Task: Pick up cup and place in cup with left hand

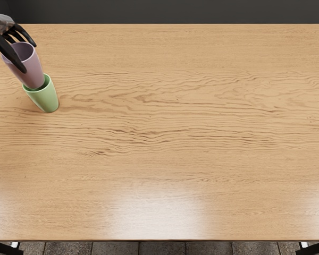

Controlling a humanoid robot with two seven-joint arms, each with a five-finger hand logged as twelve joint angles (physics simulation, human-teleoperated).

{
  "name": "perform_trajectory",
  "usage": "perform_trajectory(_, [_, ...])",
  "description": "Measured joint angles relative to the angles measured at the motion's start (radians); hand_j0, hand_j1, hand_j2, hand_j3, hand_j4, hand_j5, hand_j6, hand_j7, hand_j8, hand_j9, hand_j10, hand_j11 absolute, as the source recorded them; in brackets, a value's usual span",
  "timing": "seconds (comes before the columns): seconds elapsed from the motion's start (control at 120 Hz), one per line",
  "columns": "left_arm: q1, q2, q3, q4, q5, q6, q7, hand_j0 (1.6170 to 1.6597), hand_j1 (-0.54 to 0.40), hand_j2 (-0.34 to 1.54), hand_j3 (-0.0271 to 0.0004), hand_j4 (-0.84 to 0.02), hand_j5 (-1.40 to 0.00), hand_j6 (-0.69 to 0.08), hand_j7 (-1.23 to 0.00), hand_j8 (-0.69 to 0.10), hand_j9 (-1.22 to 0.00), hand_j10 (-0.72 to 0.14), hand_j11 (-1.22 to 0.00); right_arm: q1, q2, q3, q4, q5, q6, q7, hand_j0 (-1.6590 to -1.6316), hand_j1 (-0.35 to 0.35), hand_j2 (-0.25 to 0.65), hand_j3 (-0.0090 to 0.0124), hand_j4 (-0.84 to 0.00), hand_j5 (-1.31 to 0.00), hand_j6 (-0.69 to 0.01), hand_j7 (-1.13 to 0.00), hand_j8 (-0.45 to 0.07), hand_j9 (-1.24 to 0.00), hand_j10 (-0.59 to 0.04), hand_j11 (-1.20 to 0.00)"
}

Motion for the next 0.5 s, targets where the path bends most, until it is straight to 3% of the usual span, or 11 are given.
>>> perform_trajectory(0.233, [-0.002, -0.014, -0.003, 0.018, -0.001, 0.022, 0.0, 1.657, -0.107, 0.19, 0.0, -0.428, -0.6, -0.386, -0.59, -0.329, -0.59, -0.405, -0.59, 0.0, 0.0, 0.0, 0.0, 0.0, 0.0, 0.0, -1.6581, -0.349, 0.0, 0.0, -0.001, 0.0, -0.001, 0.0, -0.001, 0.0, -0.001, 0.0])
perform_trajectory(0.5, [-0.001, -0.017, -0.002, 0.044, 0.0, 0.031, 0.0, 1.6578, -0.105, 0.15, 0.0, -0.4, -0.53, -0.389, -0.53, -0.346, -0.53, -0.395, -0.53, 0.0, 0.0, 0.0, 0.0, 0.0, 0.0, 0.0, -1.6581, -0.349, 0.0, 0.0, -0.001, 0.0, -0.001, 0.0, -0.001, 0.0, -0.001, 0.0])
